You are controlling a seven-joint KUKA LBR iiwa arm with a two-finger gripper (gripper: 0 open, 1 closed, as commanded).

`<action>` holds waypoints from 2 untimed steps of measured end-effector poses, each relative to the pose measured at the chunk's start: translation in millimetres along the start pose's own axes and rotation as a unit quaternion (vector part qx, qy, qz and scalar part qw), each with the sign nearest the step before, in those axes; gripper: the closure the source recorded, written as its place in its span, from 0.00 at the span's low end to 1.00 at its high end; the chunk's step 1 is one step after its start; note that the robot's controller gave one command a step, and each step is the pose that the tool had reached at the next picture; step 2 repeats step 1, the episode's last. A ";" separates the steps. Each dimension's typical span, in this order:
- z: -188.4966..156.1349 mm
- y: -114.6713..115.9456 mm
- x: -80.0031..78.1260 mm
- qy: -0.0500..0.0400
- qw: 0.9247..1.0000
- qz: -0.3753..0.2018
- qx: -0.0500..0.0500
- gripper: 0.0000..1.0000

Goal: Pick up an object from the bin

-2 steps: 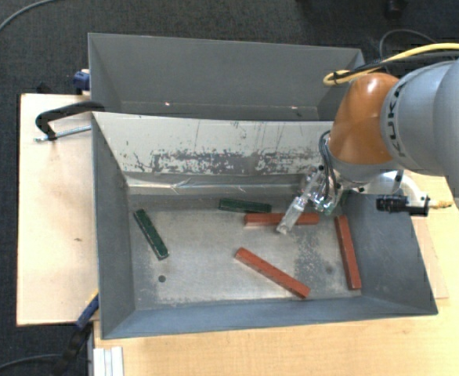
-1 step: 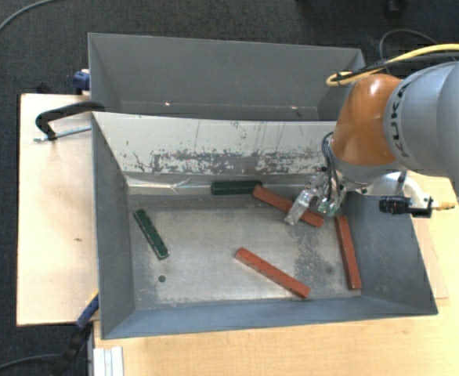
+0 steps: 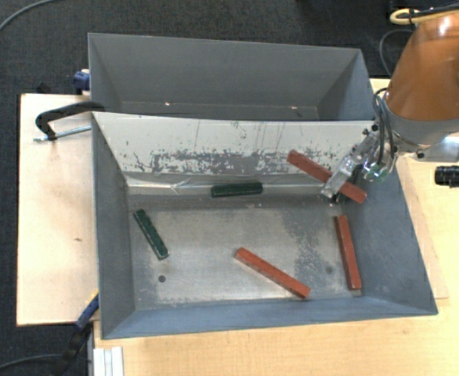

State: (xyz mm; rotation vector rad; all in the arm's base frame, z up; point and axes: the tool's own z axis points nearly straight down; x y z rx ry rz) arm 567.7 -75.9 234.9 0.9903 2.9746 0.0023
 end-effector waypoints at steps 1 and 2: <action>12.1 29.7 -1.0 0.001 1.000 0.004 0.000 1.00; 12.1 29.7 -1.0 0.001 1.000 0.004 0.000 1.00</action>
Offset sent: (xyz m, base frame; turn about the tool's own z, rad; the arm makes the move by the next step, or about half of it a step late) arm 0.0166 0.0206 -0.0120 0.0133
